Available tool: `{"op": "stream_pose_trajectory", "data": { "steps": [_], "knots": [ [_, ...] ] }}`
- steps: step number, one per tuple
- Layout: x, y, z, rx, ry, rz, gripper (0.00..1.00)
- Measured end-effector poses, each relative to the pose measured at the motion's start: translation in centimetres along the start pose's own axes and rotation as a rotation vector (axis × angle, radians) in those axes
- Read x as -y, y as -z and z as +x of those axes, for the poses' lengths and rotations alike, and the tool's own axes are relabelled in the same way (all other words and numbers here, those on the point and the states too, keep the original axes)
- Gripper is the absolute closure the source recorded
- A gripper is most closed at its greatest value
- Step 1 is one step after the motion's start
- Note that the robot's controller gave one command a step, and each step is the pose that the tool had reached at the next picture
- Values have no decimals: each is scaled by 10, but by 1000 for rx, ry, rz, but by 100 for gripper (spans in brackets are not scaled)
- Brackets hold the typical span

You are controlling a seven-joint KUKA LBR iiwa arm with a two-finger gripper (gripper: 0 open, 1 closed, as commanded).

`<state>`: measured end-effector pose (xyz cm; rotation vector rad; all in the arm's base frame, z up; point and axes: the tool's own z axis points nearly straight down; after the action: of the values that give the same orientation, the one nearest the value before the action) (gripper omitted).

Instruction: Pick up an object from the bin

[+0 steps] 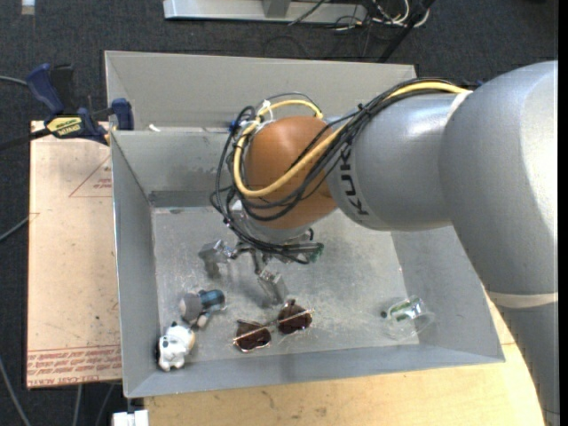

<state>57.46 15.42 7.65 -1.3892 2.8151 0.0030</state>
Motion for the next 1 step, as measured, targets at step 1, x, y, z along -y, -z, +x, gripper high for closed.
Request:
{"op": "stream_pose_trajectory", "data": {
  "steps": [1],
  "knots": [
    [0,0,0,0,0,0,0]
  ]
}}
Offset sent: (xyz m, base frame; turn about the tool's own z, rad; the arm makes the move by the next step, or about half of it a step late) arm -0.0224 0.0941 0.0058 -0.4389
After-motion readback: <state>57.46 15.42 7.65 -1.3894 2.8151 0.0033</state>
